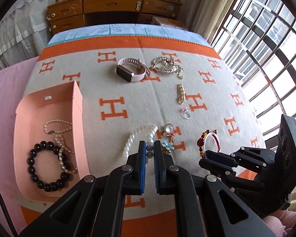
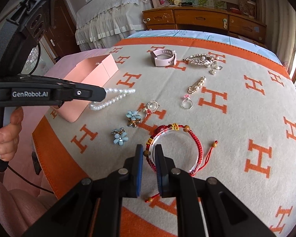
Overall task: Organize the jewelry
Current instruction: 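Grasp the red string bracelet with the right gripper while the left grasps the pearl bracelet, then lower both bracelets into the pink box and open both grippers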
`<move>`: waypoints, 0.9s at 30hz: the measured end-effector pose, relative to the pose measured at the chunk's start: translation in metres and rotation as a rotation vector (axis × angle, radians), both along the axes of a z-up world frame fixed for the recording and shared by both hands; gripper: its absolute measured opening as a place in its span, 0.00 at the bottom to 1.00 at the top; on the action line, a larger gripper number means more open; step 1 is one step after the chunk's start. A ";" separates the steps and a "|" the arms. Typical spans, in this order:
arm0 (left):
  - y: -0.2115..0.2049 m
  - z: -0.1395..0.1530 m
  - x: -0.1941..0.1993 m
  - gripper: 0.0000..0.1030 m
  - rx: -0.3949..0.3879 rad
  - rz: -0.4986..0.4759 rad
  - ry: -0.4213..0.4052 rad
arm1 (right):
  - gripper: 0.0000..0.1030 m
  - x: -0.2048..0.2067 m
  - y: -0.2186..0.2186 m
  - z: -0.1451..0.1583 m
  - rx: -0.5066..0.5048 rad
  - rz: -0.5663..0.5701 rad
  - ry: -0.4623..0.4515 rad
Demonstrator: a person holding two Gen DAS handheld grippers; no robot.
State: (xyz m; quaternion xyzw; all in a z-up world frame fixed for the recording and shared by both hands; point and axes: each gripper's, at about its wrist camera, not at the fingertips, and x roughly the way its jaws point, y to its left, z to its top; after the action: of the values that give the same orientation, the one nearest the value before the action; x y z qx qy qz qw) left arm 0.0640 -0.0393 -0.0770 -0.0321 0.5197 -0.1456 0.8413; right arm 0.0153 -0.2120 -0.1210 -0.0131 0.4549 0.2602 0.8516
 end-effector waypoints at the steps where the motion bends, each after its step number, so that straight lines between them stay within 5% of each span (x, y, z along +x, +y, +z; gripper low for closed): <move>1: 0.005 0.011 -0.002 0.05 -0.007 0.009 -0.023 | 0.11 -0.001 0.000 0.004 0.006 -0.003 -0.008; 9: 0.055 0.094 -0.019 0.05 -0.043 0.112 -0.218 | 0.11 -0.006 0.016 0.061 0.079 0.010 -0.119; 15: 0.099 0.124 -0.025 0.05 -0.014 0.219 -0.310 | 0.11 0.011 0.042 0.106 0.189 0.030 -0.158; 20: 0.132 0.111 -0.016 0.05 -0.004 0.292 -0.289 | 0.11 0.033 0.074 0.126 0.283 0.080 -0.134; 27: 0.155 0.057 0.013 0.05 0.072 0.372 -0.201 | 0.11 0.062 0.123 0.117 0.344 0.138 -0.027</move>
State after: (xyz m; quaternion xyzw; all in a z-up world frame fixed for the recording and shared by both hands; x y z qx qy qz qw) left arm 0.0774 0.1161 -0.0204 -0.0824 0.4231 0.0283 0.9019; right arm 0.0776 -0.0893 -0.0037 0.0981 0.3902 0.3920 0.8273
